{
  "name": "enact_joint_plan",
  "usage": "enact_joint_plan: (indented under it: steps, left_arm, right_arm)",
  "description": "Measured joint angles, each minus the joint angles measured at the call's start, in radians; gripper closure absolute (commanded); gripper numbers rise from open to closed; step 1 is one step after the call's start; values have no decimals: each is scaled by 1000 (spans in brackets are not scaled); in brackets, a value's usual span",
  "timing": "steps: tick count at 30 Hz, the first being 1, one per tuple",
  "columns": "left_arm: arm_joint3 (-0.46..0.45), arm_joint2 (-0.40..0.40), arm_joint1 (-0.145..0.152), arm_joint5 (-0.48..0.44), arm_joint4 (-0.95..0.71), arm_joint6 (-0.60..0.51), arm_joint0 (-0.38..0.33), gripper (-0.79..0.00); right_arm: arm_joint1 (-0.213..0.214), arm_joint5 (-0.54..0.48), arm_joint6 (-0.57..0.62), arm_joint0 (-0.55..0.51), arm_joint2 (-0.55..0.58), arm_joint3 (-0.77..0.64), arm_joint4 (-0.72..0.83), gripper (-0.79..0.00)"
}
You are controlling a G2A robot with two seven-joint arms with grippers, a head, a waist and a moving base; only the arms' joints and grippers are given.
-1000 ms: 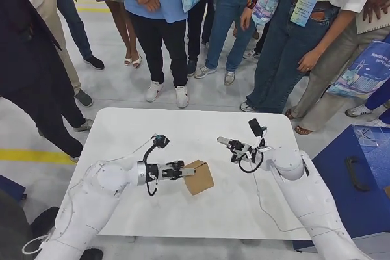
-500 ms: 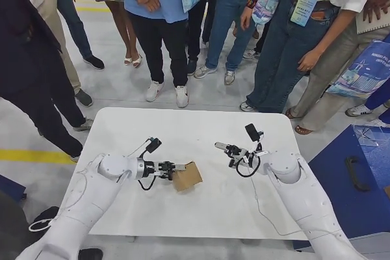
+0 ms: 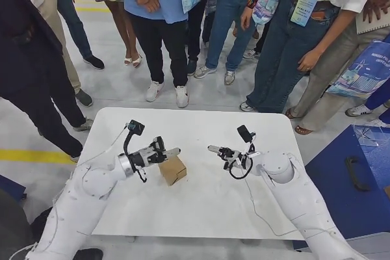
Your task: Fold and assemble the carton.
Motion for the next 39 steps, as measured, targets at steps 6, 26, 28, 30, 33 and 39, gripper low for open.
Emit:
enact_joint_plan:
  steps: [6,26,28,30,33,39]
  left_arm:
    - [-120,38,-1,86,451,261,105,0]
    - [63,173,-46,195,596,270,5,0]
    - [74,179,-49,197,599,267,1,0]
    - [85,183,-51,197,606,264,-3,0]
    - [99,189,-54,208,618,266,-9,0]
    - [95,184,-59,207,612,299,-8,0]
  right_arm:
    - [1,-13,4,-1,4,16,0,-785]
    - [3,-19,26,-1,5,35,-3,-785]
    - [3,-19,26,-1,5,35,-3,-785]
    - [3,-19,26,-1,5,35,-3,-785]
    - [3,-19,26,-1,5,35,-3,-785]
    - [3,-19,26,-1,5,35,-3,-785]
